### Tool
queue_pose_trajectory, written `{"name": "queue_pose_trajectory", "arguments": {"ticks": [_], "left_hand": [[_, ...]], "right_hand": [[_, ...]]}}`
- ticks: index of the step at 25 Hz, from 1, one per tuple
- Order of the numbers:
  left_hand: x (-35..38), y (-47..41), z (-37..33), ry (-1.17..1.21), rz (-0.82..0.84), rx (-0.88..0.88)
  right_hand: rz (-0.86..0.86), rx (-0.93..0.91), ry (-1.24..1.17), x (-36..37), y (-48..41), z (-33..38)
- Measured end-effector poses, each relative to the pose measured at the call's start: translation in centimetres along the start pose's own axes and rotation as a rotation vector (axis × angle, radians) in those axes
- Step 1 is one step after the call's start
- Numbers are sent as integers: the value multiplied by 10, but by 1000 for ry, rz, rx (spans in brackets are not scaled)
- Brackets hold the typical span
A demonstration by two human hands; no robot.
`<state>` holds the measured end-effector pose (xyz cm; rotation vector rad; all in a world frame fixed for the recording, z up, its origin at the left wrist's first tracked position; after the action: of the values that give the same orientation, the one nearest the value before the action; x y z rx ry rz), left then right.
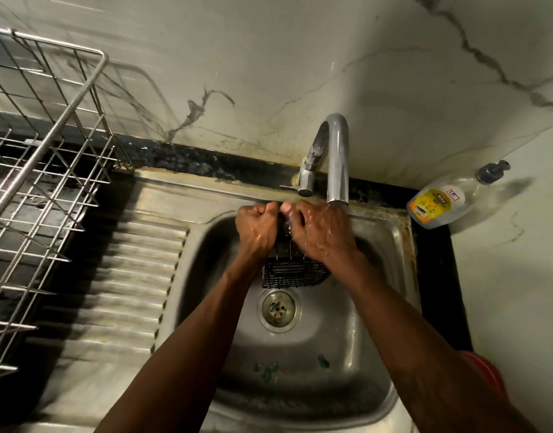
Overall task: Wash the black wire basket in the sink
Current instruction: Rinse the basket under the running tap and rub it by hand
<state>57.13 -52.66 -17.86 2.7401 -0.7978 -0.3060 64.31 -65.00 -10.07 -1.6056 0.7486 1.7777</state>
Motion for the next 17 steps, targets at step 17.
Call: {"name": "queue_pose_trajectory", "arguments": {"ticks": [17], "left_hand": [[-10, 3, 9, -31, -143, -57]], "right_hand": [[-159, -113, -91, 4, 7, 29]]}}
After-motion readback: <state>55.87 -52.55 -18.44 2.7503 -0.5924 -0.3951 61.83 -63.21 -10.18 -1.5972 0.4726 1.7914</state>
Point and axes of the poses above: each hand's wrist, its own y-axis away from the middle knuckle, its own x-axis out of the palm, z = x × y, the point moved 7 cm from there along -y, towards the middle knuckle, and after that the axes turned 4 degrees about -z, right-handed, at the moved point
